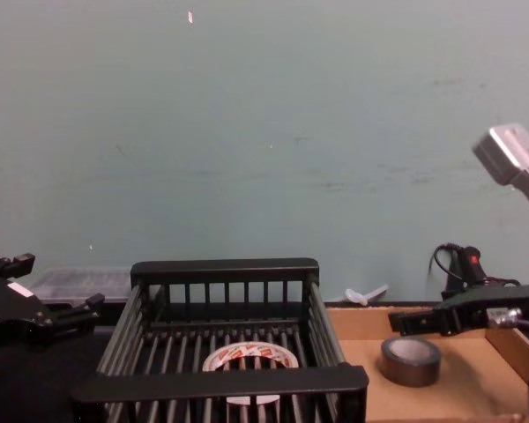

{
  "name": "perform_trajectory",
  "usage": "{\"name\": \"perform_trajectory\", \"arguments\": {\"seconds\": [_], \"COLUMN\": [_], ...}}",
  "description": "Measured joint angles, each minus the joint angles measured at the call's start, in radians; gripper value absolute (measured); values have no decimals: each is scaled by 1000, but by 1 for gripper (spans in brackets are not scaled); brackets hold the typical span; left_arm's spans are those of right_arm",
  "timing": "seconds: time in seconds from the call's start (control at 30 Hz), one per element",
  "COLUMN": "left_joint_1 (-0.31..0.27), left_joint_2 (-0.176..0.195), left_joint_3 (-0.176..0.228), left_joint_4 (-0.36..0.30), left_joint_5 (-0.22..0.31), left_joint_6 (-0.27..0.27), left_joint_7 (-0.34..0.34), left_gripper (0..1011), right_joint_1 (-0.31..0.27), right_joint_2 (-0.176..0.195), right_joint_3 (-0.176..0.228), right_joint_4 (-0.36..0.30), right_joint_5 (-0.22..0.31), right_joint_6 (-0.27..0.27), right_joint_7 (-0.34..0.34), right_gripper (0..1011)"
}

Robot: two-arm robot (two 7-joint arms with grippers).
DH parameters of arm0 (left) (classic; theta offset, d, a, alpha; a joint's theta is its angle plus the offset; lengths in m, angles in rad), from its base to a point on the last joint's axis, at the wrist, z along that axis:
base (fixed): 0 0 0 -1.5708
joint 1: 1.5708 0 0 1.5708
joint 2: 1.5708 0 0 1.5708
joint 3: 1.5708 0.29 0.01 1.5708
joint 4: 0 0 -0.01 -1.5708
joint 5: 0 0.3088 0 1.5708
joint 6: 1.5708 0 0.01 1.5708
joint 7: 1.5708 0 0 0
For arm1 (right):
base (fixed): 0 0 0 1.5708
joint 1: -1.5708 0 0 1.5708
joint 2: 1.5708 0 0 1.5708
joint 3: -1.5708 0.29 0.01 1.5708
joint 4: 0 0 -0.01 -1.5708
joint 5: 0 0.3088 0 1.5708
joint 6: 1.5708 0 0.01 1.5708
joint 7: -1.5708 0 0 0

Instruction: Pick up the white tape and place it into the black box , Pick up the silver tape and place it into the brown box.

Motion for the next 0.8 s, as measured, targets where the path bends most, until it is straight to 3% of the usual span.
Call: {"name": "perform_trajectory", "arguments": {"seconds": [0.17,0.5,0.63,0.8], "left_joint_1": [0,0,0,0], "left_joint_2": [0,0,0,0], "left_joint_3": [0,0,0,0], "left_joint_4": [0,0,0,0], "left_joint_5": [0,0,0,0], "left_joint_6": [0,0,0,0], "left_joint_7": [0,0,0,0], "left_gripper": [1001,1001,1001,1001], "right_joint_1": [-32,-163,-235,-298], "right_joint_2": [15,76,98,105], "right_joint_3": [19,77,103,130], "right_joint_4": [-56,-249,-326,-371], "right_joint_5": [5,15,3,-18], "right_joint_6": [3,-6,-40,-93], "right_joint_7": [3,-28,-61,-92], "right_gripper": [1002,1002,1002,1002]}}
